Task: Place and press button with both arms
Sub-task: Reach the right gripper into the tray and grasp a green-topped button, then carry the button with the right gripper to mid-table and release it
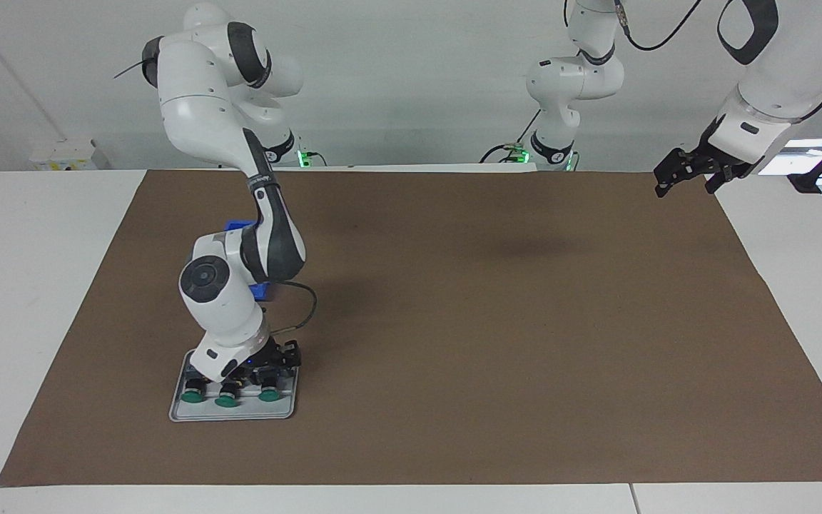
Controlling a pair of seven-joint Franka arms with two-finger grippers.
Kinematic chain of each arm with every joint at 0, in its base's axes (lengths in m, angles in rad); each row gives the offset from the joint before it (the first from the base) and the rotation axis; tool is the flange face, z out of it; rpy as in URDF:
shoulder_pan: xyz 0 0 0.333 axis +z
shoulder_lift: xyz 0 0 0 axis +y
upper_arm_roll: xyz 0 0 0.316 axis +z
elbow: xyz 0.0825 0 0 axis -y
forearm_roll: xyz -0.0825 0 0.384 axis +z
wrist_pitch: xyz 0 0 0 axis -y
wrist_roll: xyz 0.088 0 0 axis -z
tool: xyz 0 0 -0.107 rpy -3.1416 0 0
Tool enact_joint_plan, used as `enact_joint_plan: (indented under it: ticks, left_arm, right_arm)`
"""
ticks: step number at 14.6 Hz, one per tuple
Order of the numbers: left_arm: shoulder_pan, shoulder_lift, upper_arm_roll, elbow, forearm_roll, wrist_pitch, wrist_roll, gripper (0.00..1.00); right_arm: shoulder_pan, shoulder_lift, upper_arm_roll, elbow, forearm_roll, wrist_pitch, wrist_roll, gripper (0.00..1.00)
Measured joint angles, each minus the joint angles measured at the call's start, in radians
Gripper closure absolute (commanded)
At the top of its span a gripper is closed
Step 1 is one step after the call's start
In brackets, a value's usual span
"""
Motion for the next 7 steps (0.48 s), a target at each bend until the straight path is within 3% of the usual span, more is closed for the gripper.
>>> enact_joint_plan:
  ticks: [1, 7]
  left_arm:
    - [0.000, 0.000, 0.000, 0.000, 0.000, 0.000, 0.000, 0.00]
    - [0.000, 0.000, -0.001, 0.000, 0.000, 0.000, 0.000, 0.00]
  right_arm:
    - [0.000, 0.000, -0.001, 0.000, -0.001, 0.000, 0.000, 1.00]
    - [0.008, -0.007, 0.002, 0.033, -0.055, -0.054, 0.001, 1.00]
